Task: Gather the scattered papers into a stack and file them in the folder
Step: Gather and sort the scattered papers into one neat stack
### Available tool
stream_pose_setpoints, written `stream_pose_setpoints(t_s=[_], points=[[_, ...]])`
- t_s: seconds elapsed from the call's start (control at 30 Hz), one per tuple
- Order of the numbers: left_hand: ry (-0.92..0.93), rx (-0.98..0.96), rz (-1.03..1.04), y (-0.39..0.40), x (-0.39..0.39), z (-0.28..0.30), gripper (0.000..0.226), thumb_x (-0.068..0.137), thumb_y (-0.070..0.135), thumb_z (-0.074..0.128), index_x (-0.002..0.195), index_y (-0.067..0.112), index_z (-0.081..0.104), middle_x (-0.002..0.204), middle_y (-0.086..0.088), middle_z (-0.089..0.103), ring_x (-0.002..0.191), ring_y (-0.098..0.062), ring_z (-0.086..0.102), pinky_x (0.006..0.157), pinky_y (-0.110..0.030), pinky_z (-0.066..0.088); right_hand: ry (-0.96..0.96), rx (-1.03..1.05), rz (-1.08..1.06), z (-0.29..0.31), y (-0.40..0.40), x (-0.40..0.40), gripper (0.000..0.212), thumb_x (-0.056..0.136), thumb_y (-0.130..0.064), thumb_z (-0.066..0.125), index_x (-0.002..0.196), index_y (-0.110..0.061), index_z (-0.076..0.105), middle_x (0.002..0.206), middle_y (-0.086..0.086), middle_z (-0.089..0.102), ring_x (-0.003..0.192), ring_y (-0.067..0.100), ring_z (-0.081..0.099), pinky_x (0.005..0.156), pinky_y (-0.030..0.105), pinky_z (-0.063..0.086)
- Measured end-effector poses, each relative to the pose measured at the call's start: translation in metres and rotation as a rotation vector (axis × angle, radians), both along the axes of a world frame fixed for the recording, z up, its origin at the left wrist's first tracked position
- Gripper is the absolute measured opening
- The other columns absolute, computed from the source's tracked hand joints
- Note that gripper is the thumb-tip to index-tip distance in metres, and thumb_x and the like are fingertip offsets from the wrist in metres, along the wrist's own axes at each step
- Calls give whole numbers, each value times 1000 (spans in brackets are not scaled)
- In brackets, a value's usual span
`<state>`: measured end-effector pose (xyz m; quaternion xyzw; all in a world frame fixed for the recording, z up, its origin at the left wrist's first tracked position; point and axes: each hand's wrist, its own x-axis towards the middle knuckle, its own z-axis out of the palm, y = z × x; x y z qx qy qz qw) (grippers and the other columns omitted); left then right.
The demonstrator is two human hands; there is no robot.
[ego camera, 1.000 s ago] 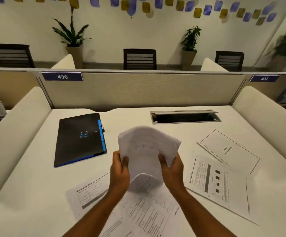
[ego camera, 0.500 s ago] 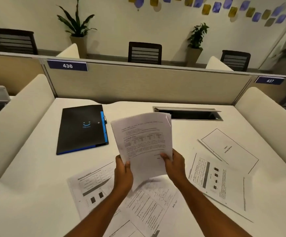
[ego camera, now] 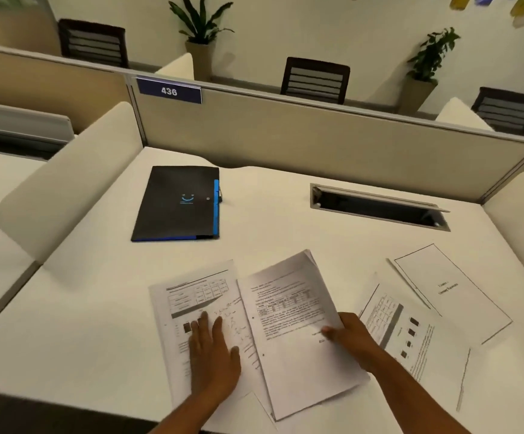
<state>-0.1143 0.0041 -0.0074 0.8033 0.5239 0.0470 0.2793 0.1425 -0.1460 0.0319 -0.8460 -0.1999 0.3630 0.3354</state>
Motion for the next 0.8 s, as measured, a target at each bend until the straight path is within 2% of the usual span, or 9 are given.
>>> stream_pose_setpoints(t_s=[0.1,0.17,0.27,0.37,0.43,0.53,0.6,0.7,0.8], points=[[45,66,-83,-2,11,-1,74,95,41,47,153,22,7,161,-5,-16,148,-28,-15,120,-38,-1,-275,-107,47,-3,1,-3,33,91,-26,70,122,-15,66,115,5,67,100,24,64,74,27,47],[83,156,-137,-1,16,-5,72,93,43,50,153,24,14,162,-7,-2,149,-30,-1,118,-40,11,-429,-154,105,-5,-1,-6,35,89,-29,70,121,-13,67,123,6,61,110,26,60,83,30,50],[115,240,-156,1,22,-9,68,91,43,56,150,32,24,159,-7,19,146,-32,20,112,-45,28,-504,-171,151,-6,-4,-14,38,88,-31,68,122,-14,66,129,5,55,115,26,55,91,32,53],[138,241,-176,0,23,-8,64,94,41,50,149,35,16,160,-4,15,146,-33,19,113,-46,28,-462,-201,182,-2,-8,-19,42,92,-35,64,128,-16,59,129,8,50,110,28,60,90,33,53],[128,221,-222,0,23,-5,64,97,35,46,149,35,9,160,-1,8,148,-31,15,116,-42,20,-424,-205,167,1,-10,-19,41,92,-38,63,128,-18,56,126,10,46,104,28,63,86,32,53],[0,130,-290,-6,27,0,68,99,17,41,151,34,1,160,6,-1,149,-23,4,118,-33,7,-356,-197,135,4,-14,-13,45,90,-40,64,129,-21,53,124,12,50,101,30,64,80,29,51],[-158,44,-282,-11,27,1,69,99,8,37,152,31,0,160,11,-8,149,-17,-5,122,-38,7,-317,-134,113,5,-14,-8,47,86,-35,68,128,-23,52,119,8,61,100,28,65,80,32,55],[-274,99,-64,-19,19,3,68,97,7,44,153,24,10,161,11,-5,149,-12,-10,122,-42,9,-165,-18,73,8,-17,1,59,82,-20,72,134,-24,43,112,0,63,100,26,65,78,33,54],[-156,160,265,-21,12,12,71,92,22,59,151,12,20,163,-4,3,149,-24,-3,121,-44,12,24,23,-67,4,-22,9,57,79,-12,77,130,-17,51,113,2,66,101,27,65,84,38,56]])
